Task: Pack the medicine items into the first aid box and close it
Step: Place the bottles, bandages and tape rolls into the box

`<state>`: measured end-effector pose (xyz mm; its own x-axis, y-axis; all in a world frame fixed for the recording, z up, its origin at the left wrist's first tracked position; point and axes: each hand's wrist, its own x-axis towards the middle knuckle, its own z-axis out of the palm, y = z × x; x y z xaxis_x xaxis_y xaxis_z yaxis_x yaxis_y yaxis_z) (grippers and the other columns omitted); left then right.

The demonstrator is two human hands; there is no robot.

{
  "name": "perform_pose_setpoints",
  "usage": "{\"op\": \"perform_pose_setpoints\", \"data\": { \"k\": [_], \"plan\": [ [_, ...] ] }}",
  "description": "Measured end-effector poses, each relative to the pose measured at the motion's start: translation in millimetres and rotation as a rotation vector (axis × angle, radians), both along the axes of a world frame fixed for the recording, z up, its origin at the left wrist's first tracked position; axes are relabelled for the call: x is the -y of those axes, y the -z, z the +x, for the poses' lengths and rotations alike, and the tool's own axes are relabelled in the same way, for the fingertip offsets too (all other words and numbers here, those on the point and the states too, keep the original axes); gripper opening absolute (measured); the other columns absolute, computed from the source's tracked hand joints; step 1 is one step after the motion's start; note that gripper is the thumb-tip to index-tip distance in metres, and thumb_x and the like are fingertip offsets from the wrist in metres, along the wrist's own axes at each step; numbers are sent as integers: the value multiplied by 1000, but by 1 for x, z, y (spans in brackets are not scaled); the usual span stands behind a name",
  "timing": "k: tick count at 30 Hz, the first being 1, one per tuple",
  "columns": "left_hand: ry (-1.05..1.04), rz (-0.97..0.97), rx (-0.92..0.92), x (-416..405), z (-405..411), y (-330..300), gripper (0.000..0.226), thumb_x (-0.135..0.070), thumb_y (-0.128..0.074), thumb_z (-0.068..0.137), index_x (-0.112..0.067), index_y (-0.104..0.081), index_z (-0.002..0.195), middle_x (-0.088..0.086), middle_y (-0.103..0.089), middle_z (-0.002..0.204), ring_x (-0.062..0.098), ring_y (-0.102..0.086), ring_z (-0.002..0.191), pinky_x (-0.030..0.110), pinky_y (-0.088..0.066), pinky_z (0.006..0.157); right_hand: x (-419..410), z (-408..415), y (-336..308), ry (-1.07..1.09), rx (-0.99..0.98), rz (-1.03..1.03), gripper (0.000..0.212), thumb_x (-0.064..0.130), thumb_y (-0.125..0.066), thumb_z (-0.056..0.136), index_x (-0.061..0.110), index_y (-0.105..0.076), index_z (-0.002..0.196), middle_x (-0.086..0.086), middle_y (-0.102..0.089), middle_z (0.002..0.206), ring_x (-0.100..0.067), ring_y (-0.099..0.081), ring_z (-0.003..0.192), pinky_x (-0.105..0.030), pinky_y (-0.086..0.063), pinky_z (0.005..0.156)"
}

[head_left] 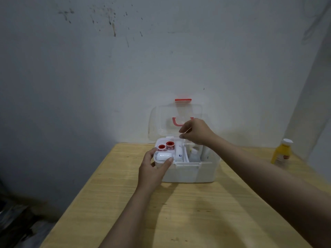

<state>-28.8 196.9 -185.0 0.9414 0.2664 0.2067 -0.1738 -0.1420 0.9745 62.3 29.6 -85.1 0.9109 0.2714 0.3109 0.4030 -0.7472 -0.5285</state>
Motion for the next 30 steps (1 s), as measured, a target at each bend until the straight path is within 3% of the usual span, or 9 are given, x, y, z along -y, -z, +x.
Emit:
{"op": "perform_pose_setpoints", "data": {
  "k": [3, 5, 10, 12, 15, 19, 23, 30],
  "plan": [
    [-1, -10, -2, -1, 1, 1, 61, -35, -79, 71, -29, -53, 126, -7, -59, 124, 14, -63, 104, 37, -58, 83, 36, -17, 5, 147, 124, 139, 26, 19, -71, 80, 9, -70, 105, -5, -71, 105, -12, -62, 83, -19, -48, 74],
    [1, -20, 4, -1, 0, 2, 58, -33, -79, 72, -30, -53, 124, -8, -60, 123, 14, -63, 103, 35, -58, 81, 67, -30, 16, 285, 236, 169, 27, 20, -68, 82, 10, -69, 106, -7, -69, 108, -18, -63, 88, -26, -49, 77],
    [-6, 6, 10, 0, 1, 3, 61, -37, -77, 73, -29, -52, 127, -9, -56, 125, 18, -60, 108, 37, -57, 82, 152, -50, 44, 684, 435, 39, 40, 17, -63, 80, 5, -60, 118, -23, -54, 111, -42, -51, 103, -45, -44, 87],
    [-10, 13, 10, 1, 1, 4, 64, -39, -77, 72, -27, -51, 129, -8, -55, 127, 20, -60, 109, 41, -57, 85, 181, -53, 45, 869, 444, -1, 42, 17, -63, 78, 4, -59, 117, -26, -49, 113, -45, -47, 103, -51, -42, 87],
    [-16, 4, 26, 2, 1, 5, 65, -36, -77, 73, -24, -50, 131, -7, -54, 127, 21, -59, 109, 35, -56, 80, 212, -52, 48, 1018, 298, -30, 39, 20, -62, 80, 6, -58, 117, -25, -44, 120, -47, -42, 110, -55, -39, 91],
    [-12, 0, 35, 4, 0, 3, 64, -32, -76, 75, -22, -50, 133, -8, -52, 124, 19, -57, 107, 26, -52, 73, 233, -50, 66, 984, 189, -106, 34, 23, -59, 86, 10, -61, 118, -24, -49, 119, -47, -47, 107, -54, -42, 90],
    [-6, -11, 35, 4, 1, 3, 63, -30, -76, 76, -22, -50, 133, -8, -53, 122, 18, -58, 103, 27, -52, 72, 238, -52, 73, 904, 249, -32, 32, 23, -60, 87, 7, -60, 114, -26, -57, 111, -46, -58, 92, -48, -49, 77],
    [-9, -12, 37, 3, 3, 7, 64, -31, -76, 75, -22, -51, 133, -5, -54, 127, 21, -58, 108, 32, -55, 77, 235, -55, 73, 776, 371, 63, 17, 17, -64, 84, 3, -63, 94, -22, -65, 92, -37, -61, 77, -37, -47, 63]
  ]
}}
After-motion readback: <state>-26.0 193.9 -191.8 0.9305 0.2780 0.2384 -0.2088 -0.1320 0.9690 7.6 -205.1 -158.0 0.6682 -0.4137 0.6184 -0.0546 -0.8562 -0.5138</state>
